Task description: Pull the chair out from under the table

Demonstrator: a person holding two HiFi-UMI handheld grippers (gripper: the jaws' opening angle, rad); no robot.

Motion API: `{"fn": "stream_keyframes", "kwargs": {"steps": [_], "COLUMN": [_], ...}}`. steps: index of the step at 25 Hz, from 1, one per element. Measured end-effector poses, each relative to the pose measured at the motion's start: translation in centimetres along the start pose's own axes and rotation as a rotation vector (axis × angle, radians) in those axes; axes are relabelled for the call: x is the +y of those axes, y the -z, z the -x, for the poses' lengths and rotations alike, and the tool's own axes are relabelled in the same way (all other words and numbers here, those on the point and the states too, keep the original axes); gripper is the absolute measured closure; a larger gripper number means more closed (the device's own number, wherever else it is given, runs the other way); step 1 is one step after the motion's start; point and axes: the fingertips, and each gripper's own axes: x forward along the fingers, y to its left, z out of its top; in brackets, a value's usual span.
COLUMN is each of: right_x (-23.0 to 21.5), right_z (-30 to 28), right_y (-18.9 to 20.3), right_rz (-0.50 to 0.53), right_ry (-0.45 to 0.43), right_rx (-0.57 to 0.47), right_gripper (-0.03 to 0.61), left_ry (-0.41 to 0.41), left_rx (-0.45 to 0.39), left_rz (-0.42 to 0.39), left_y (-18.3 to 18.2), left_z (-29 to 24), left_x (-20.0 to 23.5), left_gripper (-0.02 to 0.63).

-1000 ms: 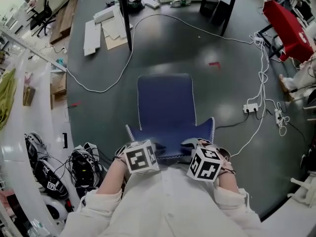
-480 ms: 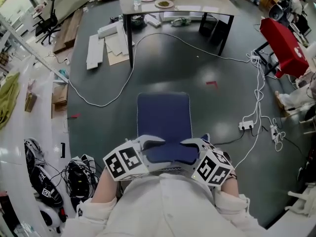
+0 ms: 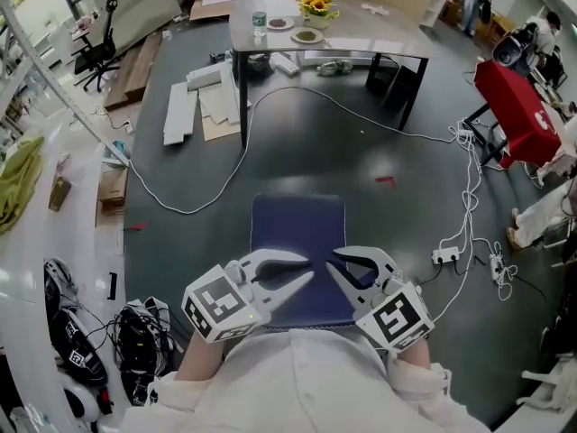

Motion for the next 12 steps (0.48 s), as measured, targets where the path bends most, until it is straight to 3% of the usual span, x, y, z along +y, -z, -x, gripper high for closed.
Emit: {"fn": "stream_keyframes", "kwargs": {"steps": [3, 7, 12], "right_x": [-0.9, -1.6, -3.5], "right_z": [0.1, 0.4, 2.1], "right_y": [-0.6, -1.4, -3.5], "right_rz": [-0.028, -0.078, -0.269], "right_ry": [0.055, 0.105, 0.153], "right_rx": [-0.023, -0.051, -0.232], "right_gripper": [0.558, 0.569, 0.575], "left_ry": [-0.041, -0.035, -0.111], "left_rx": [-0.086, -0.168, -0.186], "left_rz": [-0.004, 0.037, -0.01], "left_y": [-1.5, -3.4, -4.1], "left_z": [0.5, 0.8, 0.7], "left_x": [0.3, 0.1, 0.3], "left_gripper": [0.588, 0.591, 0.597]}}
